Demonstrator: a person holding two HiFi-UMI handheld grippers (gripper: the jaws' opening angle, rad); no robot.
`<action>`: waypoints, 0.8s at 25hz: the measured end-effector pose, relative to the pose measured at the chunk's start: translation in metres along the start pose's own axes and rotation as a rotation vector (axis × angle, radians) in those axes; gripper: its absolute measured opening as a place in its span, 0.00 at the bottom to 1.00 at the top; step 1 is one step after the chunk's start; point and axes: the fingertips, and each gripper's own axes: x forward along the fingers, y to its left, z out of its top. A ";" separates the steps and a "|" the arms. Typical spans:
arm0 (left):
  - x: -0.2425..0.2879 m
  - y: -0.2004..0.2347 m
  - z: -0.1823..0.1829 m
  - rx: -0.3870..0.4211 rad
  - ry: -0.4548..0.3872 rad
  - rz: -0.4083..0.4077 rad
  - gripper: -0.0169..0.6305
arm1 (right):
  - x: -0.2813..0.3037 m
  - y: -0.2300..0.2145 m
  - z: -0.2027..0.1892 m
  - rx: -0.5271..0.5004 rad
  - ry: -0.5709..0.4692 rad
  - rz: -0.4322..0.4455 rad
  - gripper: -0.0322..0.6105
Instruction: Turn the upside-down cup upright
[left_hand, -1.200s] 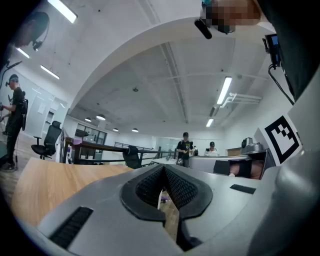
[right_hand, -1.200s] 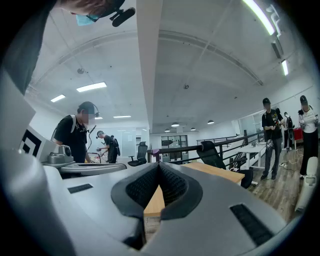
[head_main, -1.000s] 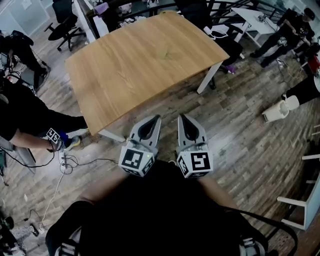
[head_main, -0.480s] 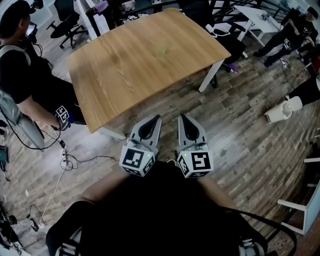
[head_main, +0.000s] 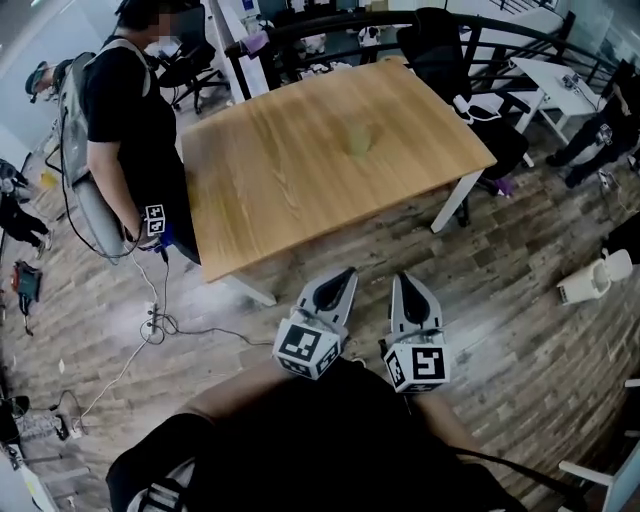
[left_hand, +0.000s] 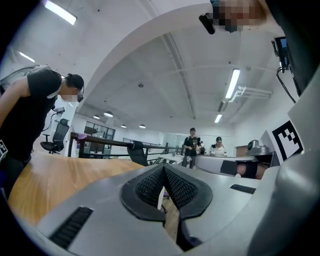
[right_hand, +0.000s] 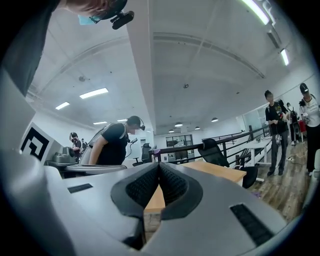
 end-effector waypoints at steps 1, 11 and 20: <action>0.003 0.002 0.000 0.003 0.005 0.002 0.04 | 0.003 -0.003 -0.001 0.013 0.003 -0.003 0.07; 0.079 0.047 -0.020 -0.013 0.041 0.014 0.04 | 0.074 -0.049 -0.030 0.025 0.091 -0.024 0.07; 0.191 0.139 -0.031 -0.029 0.067 0.027 0.04 | 0.203 -0.091 -0.054 0.017 0.158 -0.004 0.07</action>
